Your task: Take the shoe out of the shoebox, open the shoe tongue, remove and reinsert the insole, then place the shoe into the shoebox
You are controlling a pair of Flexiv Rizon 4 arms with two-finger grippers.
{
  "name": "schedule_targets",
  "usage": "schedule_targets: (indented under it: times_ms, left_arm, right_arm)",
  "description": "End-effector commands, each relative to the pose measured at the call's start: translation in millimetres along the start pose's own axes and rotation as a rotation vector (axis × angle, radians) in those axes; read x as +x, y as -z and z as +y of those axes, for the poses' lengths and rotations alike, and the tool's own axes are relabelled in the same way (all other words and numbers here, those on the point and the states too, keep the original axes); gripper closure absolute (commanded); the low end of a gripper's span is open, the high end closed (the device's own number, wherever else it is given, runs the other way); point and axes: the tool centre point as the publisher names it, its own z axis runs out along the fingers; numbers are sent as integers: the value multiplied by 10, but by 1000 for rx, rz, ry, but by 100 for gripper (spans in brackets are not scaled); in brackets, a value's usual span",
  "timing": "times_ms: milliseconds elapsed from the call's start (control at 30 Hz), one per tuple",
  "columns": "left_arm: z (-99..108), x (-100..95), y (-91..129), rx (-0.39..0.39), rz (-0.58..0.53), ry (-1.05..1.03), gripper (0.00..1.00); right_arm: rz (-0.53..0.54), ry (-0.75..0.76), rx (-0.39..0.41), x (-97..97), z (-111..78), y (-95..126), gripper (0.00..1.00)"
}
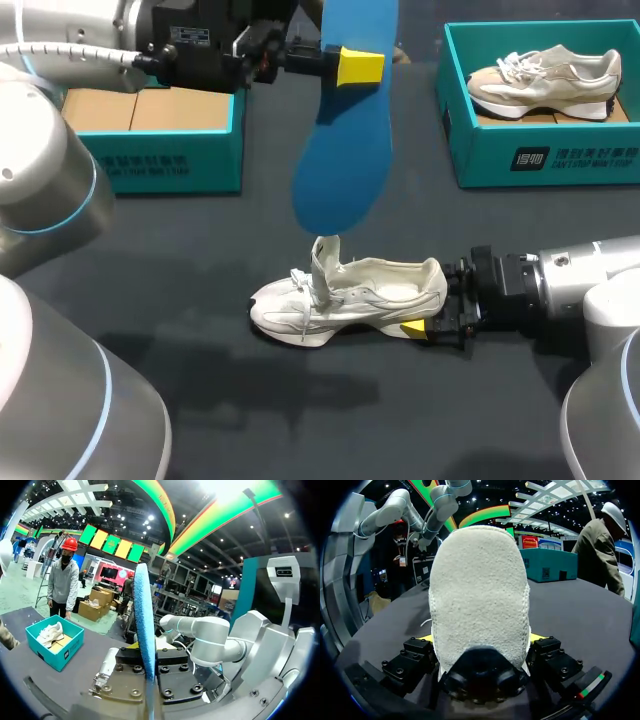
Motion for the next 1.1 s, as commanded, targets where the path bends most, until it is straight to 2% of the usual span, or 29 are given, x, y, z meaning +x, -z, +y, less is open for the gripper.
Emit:
schedule_targets:
  times_ms: [33,733,767,800,833,867,1100]
  left_arm:
    - [64,47,74,10,-13,4,100]
    - [57,74,127,18,-9,-4,100]
    - [57,74,127,18,-9,-4,100]
    - [57,74,127,18,-9,-4,100]
    - [57,74,127,18,-9,-4,100]
    - [57,74,127,18,-9,-4,100]
    - [57,74,127,18,-9,-4,100]
  right_arm:
    - [1,-1,4,0,-6,-14,100]
    - [1,-1,7,1,-7,-6,100]
    - [1,1,12,3,-5,-1,90]
    - [0,2,18,4,-1,4,71]
    - [2,4,21,5,4,9,11]
    - [2,6,28,4,9,16,0]
    - [-8,12,103,6,30,85,0]
